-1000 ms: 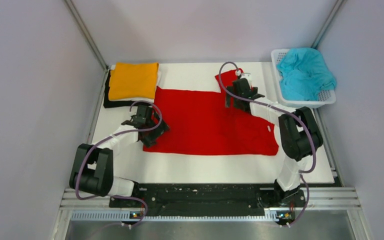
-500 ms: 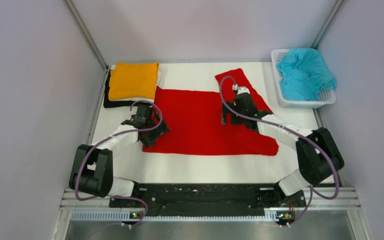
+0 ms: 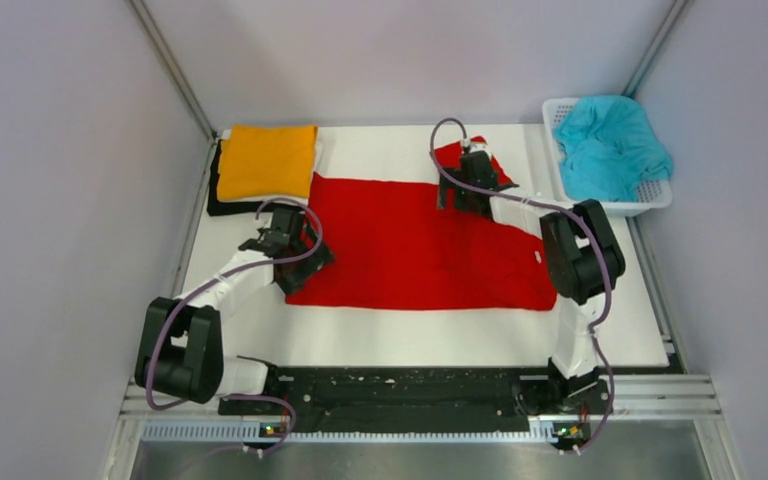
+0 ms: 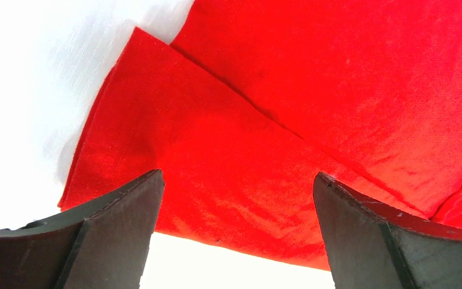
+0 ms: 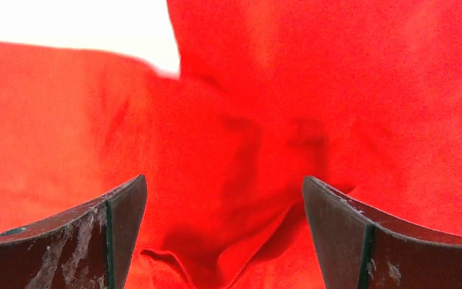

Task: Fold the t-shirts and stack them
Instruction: Fold the flattened tshirt in 1/3 of the way

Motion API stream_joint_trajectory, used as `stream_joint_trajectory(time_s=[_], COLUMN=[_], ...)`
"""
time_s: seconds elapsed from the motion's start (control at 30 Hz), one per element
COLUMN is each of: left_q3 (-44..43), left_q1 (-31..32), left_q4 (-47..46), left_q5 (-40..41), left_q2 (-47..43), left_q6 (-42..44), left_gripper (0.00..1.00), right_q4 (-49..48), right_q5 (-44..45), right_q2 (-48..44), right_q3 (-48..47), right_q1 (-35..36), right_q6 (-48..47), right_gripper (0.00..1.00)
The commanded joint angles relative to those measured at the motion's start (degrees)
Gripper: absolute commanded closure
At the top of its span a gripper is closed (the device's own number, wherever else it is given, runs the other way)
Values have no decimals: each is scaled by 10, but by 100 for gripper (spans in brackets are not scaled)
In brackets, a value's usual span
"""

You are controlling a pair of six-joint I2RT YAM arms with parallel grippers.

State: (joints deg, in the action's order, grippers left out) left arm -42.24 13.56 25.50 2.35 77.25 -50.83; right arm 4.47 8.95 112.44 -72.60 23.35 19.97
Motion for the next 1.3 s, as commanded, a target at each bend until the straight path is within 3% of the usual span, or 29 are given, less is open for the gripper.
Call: stream_joint_trajectory(time_s=[0.0, 0.1, 0.27, 0.4, 0.6, 0.67, 0.8, 1.03, 1.27], left_q3=[-20, -36, -68, -89, -28, 3, 79, 192, 227], left_q1=[2, 2, 18, 44, 62, 68, 93, 173, 191], left_q4=[9, 11, -25, -39, -72, -74, -67, 28, 79], left_q5=[11, 2, -20, -32, -42, -41, -38, 24, 50], left_q2=[-23, -22, 21, 72, 98, 88, 29, -154, -300], left_q6=[12, 20, 25, 22, 5, -4, -33, -138, -168], left_gripper=[1, 1, 1, 1, 1, 1, 1, 1, 1], right_q4=[-31, 2, -23, -3, 56, 65, 88, 193, 222], right_q5=[54, 37, 19, 48, 73, 31, -29, -28, -44], right_q2=[-15, -72, -218, -263, -348, -380, -452, -584, -650], right_q3=[-55, -11, 199, 300, 404, 436, 509, 547, 537], right_q1=[-11, -8, 32, 61, 61, 61, 67, 84, 85], right_q6=[-32, -21, 28, 66, 158, 180, 212, 227, 234], right_gripper=[1, 1, 1, 1, 1, 1, 1, 1, 1])
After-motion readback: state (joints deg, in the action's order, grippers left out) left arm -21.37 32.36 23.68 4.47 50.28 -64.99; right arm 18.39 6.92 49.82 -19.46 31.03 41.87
